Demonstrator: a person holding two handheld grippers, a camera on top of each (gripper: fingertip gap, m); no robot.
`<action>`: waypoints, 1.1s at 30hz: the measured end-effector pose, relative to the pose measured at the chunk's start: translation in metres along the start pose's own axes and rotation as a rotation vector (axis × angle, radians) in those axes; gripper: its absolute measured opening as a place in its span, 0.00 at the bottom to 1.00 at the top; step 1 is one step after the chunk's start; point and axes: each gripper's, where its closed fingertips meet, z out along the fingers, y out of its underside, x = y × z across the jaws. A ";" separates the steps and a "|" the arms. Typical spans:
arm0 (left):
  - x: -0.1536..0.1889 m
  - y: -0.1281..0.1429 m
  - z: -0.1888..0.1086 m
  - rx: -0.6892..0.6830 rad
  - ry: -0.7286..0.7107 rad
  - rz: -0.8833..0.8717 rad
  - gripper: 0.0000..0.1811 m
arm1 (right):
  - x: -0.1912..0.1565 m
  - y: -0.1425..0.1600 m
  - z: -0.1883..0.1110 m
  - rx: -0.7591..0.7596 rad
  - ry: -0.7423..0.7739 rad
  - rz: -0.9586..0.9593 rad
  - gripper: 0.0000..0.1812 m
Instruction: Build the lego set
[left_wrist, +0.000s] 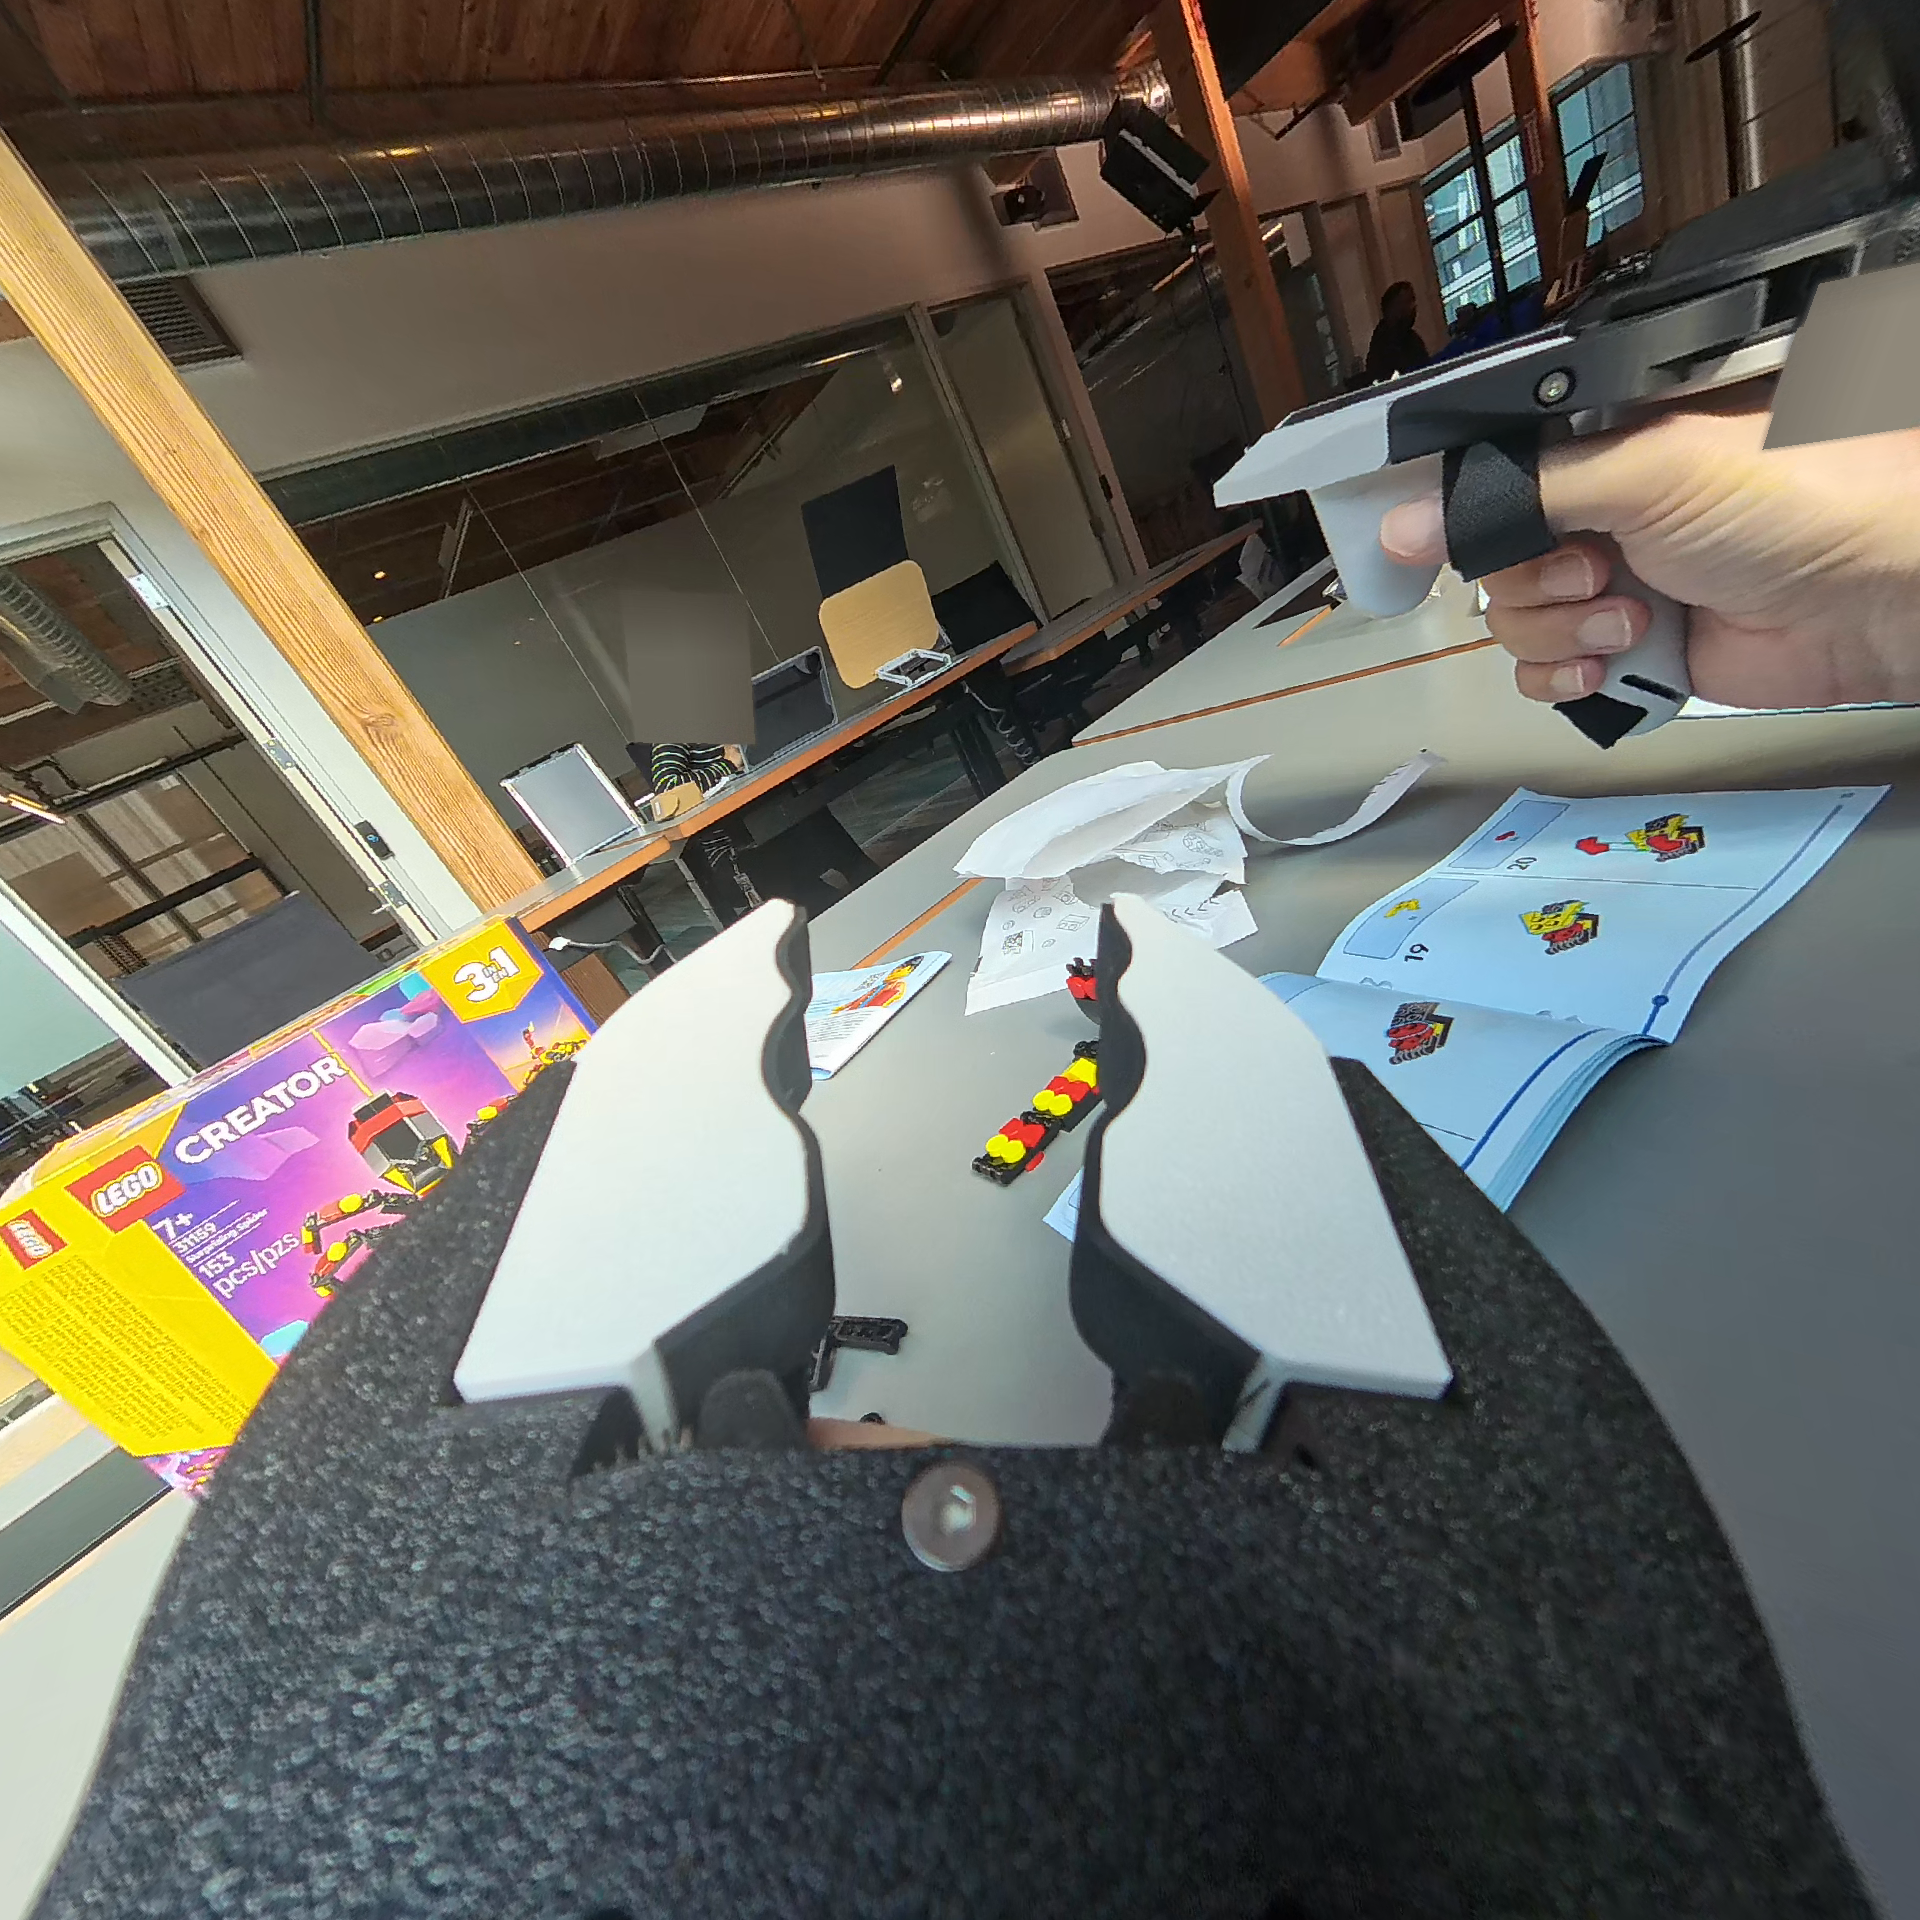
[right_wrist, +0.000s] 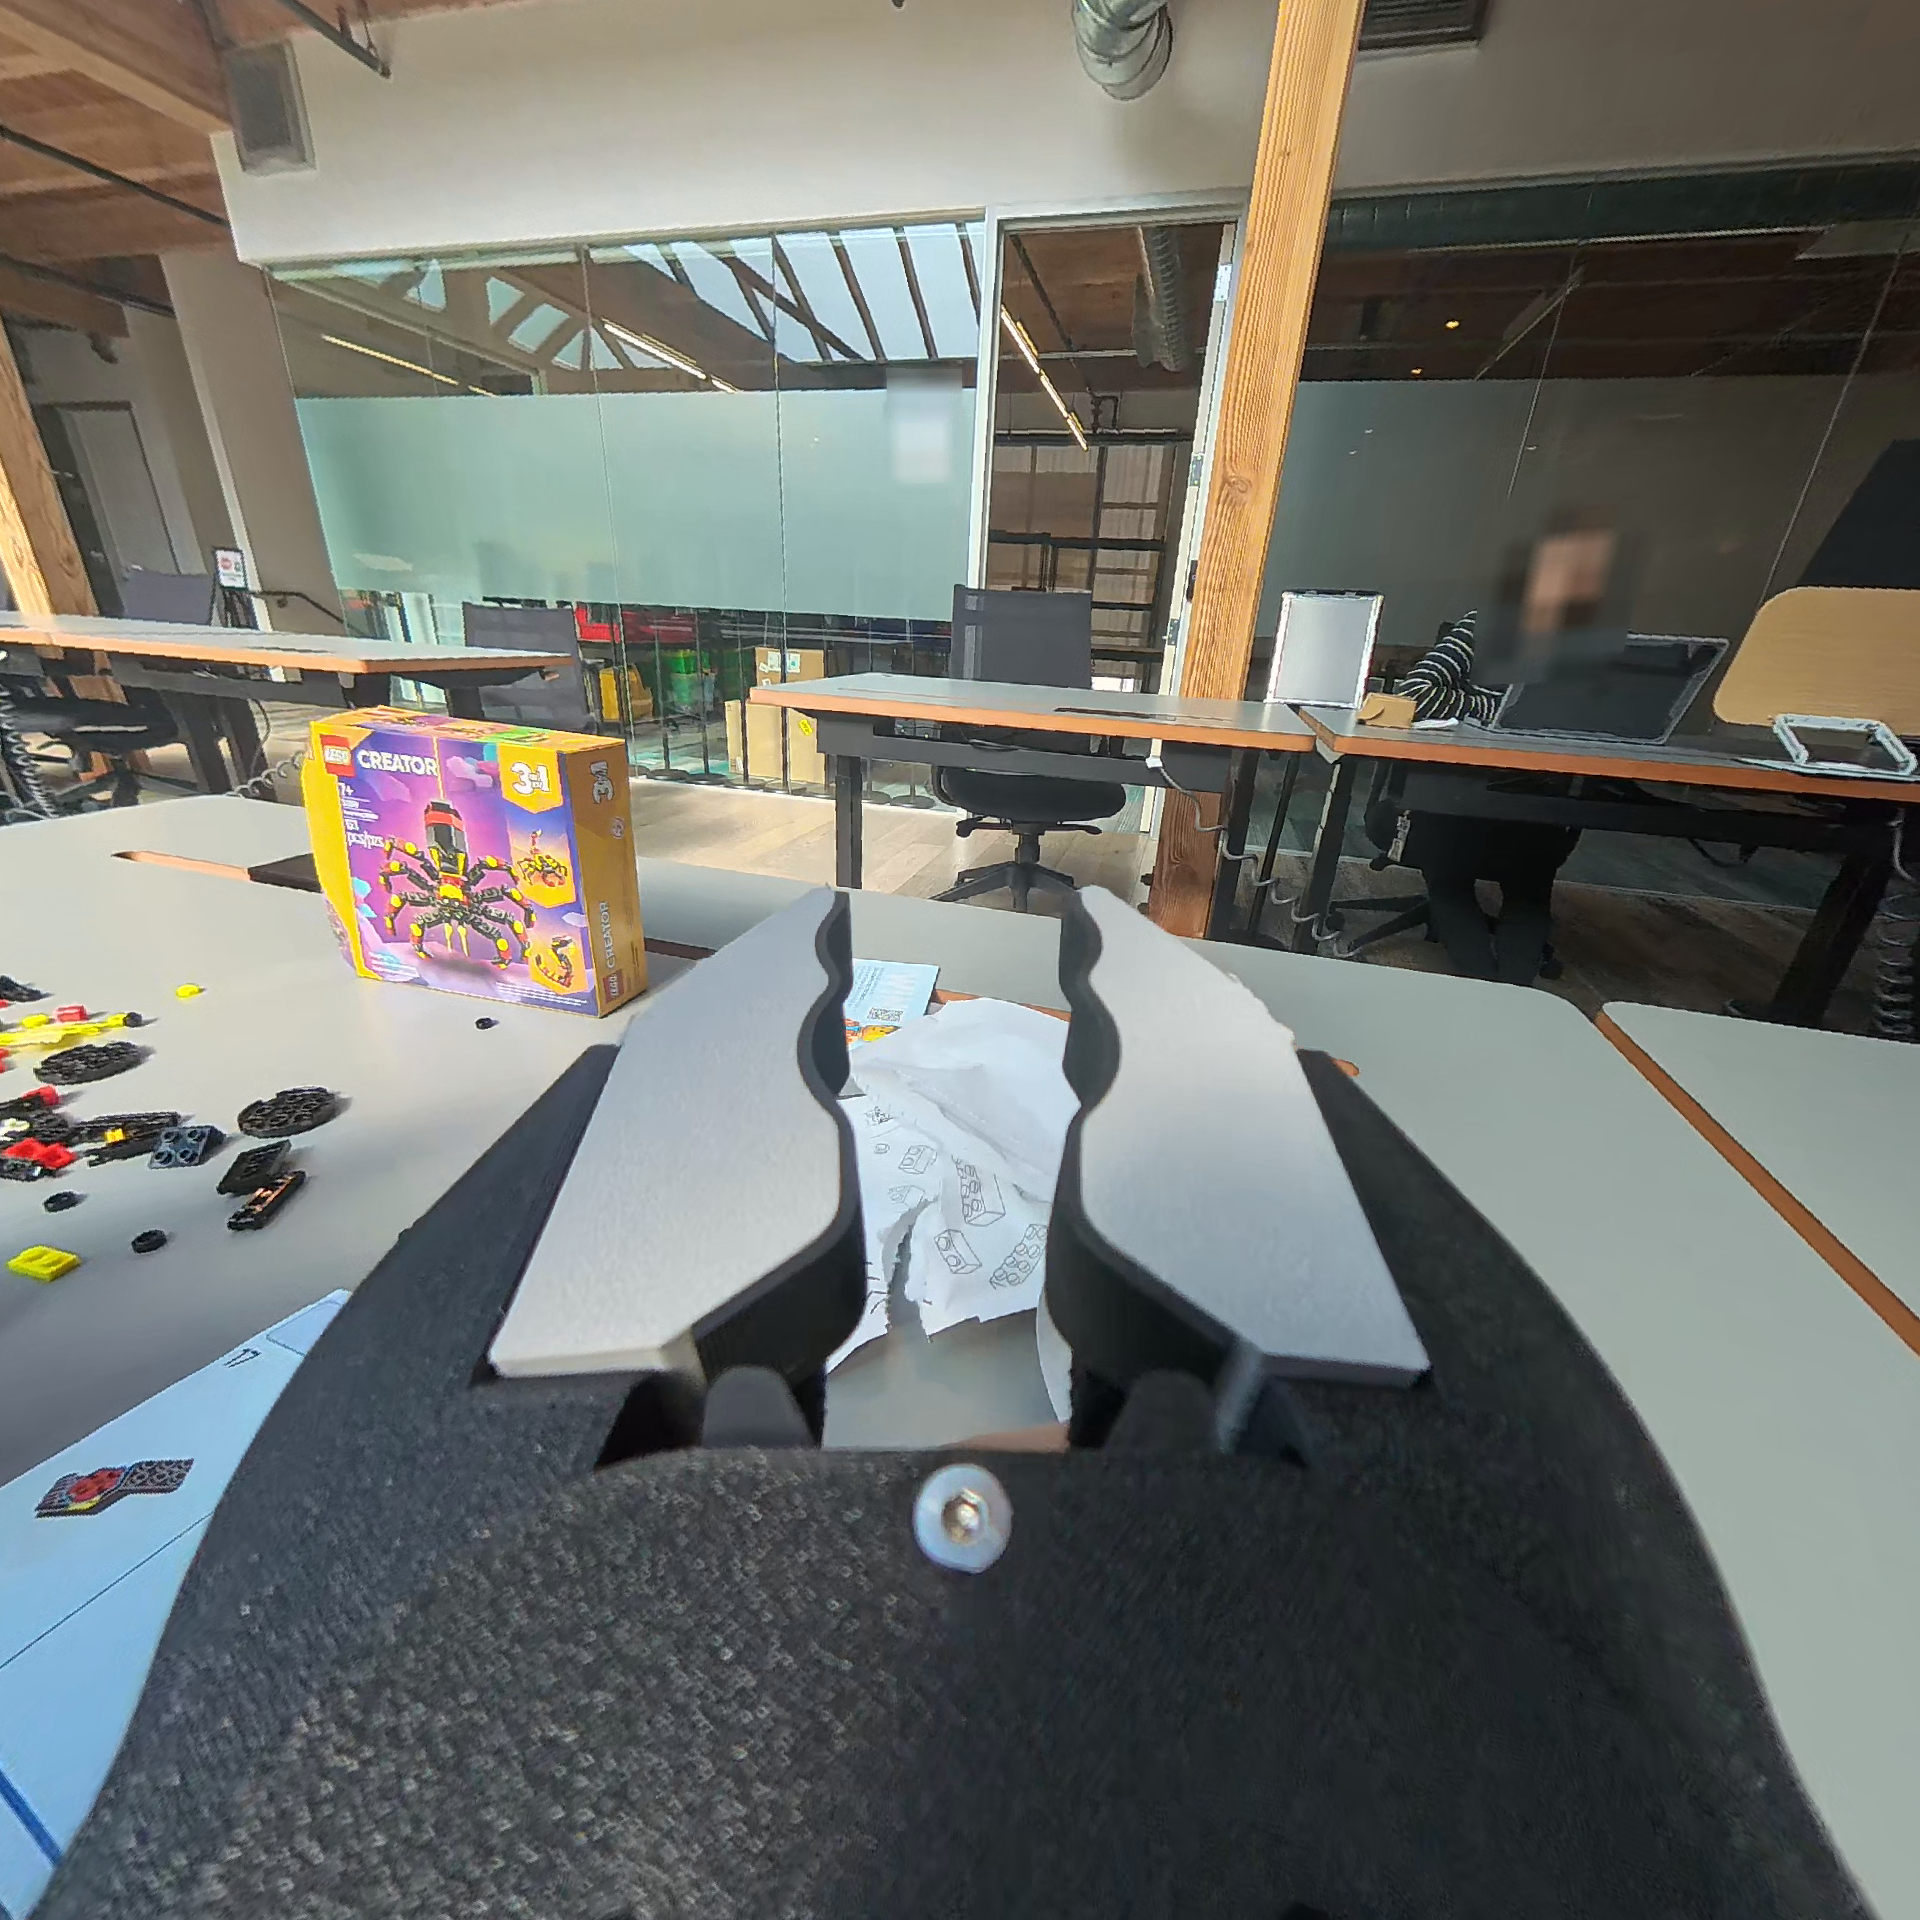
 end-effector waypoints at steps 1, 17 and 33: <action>0.000 0.000 0.000 -0.001 -0.002 0.000 0.29 | -0.001 -0.001 0.000 0.004 -0.001 -0.011 0.21; -0.003 -0.010 -0.002 0.060 -0.031 0.037 0.41 | -0.010 -0.006 -0.001 0.036 0.020 -0.171 0.21; -0.004 -0.008 0.000 0.048 -0.036 0.032 0.39 | -0.008 -0.005 -0.002 0.036 0.017 -0.145 0.21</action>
